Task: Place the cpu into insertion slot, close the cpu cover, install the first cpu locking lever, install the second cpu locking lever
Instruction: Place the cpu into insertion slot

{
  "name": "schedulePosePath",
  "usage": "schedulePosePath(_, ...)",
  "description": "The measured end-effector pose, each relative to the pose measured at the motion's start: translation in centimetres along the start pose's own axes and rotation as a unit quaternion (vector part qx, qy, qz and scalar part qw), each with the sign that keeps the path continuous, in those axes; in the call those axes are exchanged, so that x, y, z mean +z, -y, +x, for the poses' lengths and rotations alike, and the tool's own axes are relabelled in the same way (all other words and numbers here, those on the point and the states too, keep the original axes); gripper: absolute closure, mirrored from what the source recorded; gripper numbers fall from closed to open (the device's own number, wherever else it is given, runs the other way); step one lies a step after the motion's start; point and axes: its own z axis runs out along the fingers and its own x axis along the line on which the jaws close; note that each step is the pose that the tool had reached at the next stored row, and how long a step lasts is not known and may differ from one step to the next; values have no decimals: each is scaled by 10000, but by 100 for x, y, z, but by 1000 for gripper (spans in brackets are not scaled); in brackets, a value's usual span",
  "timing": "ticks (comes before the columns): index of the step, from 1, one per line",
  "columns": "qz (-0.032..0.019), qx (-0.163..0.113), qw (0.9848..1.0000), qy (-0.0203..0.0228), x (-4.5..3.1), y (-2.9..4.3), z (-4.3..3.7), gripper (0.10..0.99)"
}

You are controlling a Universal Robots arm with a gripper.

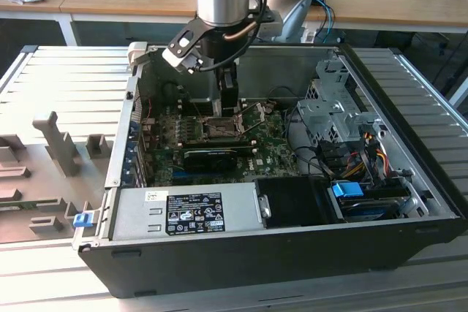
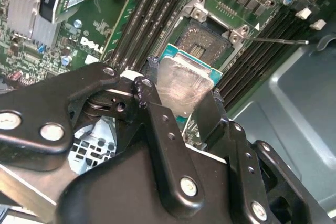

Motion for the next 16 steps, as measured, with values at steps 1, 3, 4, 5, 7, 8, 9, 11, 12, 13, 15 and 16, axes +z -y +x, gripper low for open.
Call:
schedulePosePath(1,0,2,10000,0,24,16,4,557)
schedulePosePath(3,0,3,10000,0,68,25,17,557)
schedulePosePath(4,0,3,10000,1,100,29,28,557)
schedulePosePath(5,1,3,10000,1,119,30,36,557)
schedulePosePath(7,0,3,10000,0,164,34,58,557)
schedulePosePath(8,0,3,10000,0,188,36,70,557)
schedulePosePath(9,0,3,10000,0,214,40,79,557)
schedulePosePath(11,0,3,10000,1,250,51,88,557)
schedulePosePath(12,0,3,10000,1,267,56,92,557)
schedulePosePath(13,0,3,10000,0,288,62,95,557)
schedulePosePath(15,0,3,10000,0,346,75,106,557)
schedulePosePath(16,1,3,10000,1,372,80,111,557)
